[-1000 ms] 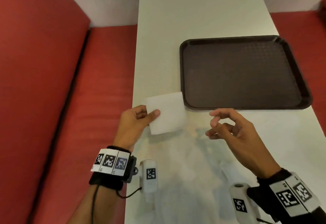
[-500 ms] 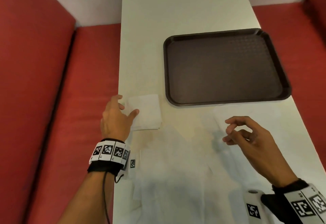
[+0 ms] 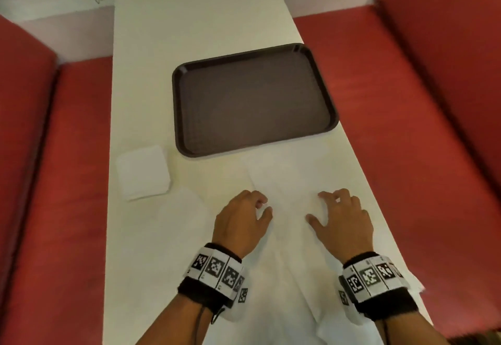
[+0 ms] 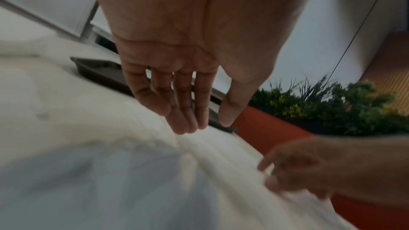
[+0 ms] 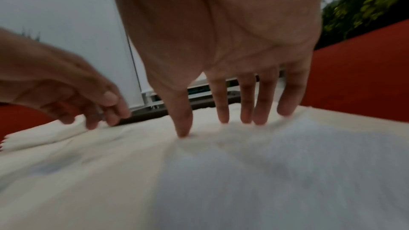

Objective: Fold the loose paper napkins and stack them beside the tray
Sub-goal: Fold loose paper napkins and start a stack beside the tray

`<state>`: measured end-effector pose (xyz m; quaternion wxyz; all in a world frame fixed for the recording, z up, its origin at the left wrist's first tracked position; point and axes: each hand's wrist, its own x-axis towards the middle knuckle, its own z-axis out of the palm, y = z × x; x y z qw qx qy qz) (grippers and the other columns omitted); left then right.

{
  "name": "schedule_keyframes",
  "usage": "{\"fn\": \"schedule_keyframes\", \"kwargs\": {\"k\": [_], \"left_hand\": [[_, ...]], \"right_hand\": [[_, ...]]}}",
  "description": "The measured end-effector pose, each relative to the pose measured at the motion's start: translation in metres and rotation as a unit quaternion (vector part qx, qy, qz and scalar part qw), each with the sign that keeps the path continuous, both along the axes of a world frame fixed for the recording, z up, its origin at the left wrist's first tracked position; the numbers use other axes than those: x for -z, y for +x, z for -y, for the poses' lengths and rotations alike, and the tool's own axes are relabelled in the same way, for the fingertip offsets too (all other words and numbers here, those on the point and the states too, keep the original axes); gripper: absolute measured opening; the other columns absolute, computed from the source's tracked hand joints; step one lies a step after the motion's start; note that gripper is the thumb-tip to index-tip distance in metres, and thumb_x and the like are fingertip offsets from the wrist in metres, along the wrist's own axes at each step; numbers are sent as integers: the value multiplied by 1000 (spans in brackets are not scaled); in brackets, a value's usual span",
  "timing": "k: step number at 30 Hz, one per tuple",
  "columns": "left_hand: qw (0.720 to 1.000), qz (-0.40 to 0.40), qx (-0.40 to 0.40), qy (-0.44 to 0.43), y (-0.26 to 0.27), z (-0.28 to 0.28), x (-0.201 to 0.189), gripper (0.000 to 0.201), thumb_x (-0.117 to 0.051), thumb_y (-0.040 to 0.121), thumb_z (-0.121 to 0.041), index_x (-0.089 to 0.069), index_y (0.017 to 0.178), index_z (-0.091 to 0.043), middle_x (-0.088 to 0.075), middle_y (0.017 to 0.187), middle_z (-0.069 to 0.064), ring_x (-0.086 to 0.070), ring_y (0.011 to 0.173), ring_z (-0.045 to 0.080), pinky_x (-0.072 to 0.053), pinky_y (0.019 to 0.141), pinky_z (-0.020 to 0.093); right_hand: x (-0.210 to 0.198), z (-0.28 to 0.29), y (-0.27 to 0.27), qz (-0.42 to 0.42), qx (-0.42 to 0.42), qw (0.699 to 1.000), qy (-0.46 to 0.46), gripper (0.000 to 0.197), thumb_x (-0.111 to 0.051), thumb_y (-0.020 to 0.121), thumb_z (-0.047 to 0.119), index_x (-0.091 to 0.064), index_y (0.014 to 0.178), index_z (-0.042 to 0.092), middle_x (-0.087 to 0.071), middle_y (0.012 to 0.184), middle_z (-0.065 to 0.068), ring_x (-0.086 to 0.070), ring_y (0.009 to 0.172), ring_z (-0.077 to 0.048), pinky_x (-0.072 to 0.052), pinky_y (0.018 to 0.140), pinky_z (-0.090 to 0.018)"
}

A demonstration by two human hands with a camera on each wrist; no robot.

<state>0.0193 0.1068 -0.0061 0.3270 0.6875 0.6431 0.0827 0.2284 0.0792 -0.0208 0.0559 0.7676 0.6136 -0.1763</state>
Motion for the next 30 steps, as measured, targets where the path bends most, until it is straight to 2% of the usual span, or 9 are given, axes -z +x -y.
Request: {"fn": "schedule_keyframes", "kwargs": {"k": [4,9,12,15,19,23,26,28,30], "left_hand": [[996,-70,62,-4,26,13,15,38,-48,101,-36,-54,137,-28,-54,131,-5,-51,118,16,-45,97,32],[984,-153,85,22,33,18,17,39,-44,101,-33,-50,140,-30,-51,133,-5,-49,118,18,-42,94,34],[979,-180,87,25,38,18,15,40,-43,102,-33,-49,141,-31,-51,135,-4,-50,118,19,-42,93,34],[973,-210,89,24,43,20,12,41,-42,101,-35,-48,142,-30,-51,137,-4,-50,118,20,-40,91,35],[970,-225,78,43,53,22,7,40,-43,100,-36,-51,138,-27,-54,131,-2,-52,115,20,-39,87,35],[976,-201,49,63,63,25,2,39,-44,100,-36,-54,136,-25,-57,128,-2,-54,114,20,-41,90,36],[990,-131,7,46,69,27,2,37,-45,101,-37,-58,134,-23,-60,125,-1,-54,115,20,-43,95,38],[998,-54,-36,7,73,26,1,35,-48,101,-36,-61,129,-21,-62,119,-1,-56,113,19,-45,99,40],[996,16,-83,-35,77,24,1,32,-52,99,-36,-63,126,-20,-64,115,-1,-59,110,18,-47,99,39]], "right_hand": [[10,2,4,-41,19,998,44,67,-63,83,60,-46,139,26,-45,132,-2,-47,114,-24,-44,87,-38],[11,-9,24,-100,73,991,54,80,-64,82,61,-38,146,20,-39,138,-7,-40,120,-26,-42,95,-39],[11,-17,31,-133,51,989,30,69,-62,88,53,-40,145,19,-45,135,-7,-43,120,-26,-42,97,-39],[8,-27,35,-204,76,976,15,58,-65,89,44,-47,138,20,-53,131,-7,-47,121,-28,-41,100,-41],[3,-35,38,-234,61,970,15,43,-67,90,34,-55,128,20,-55,121,-6,-49,114,-27,-41,94,-40],[-5,-33,41,-299,67,946,110,17,-63,93,24,-61,110,20,-57,99,2,-59,94,-24,-51,82,-40],[-12,-28,45,-335,65,929,140,10,-60,96,24,-62,106,22,-61,92,4,-62,83,-20,-55,72,-38],[-16,-26,49,-352,68,922,147,10,-59,97,26,-63,105,23,-63,90,4,-62,84,-21,-53,72,-35],[-20,-24,53,-354,69,921,144,14,-55,98,28,-65,107,24,-65,92,2,-58,87,-19,-45,74,-29]]}}
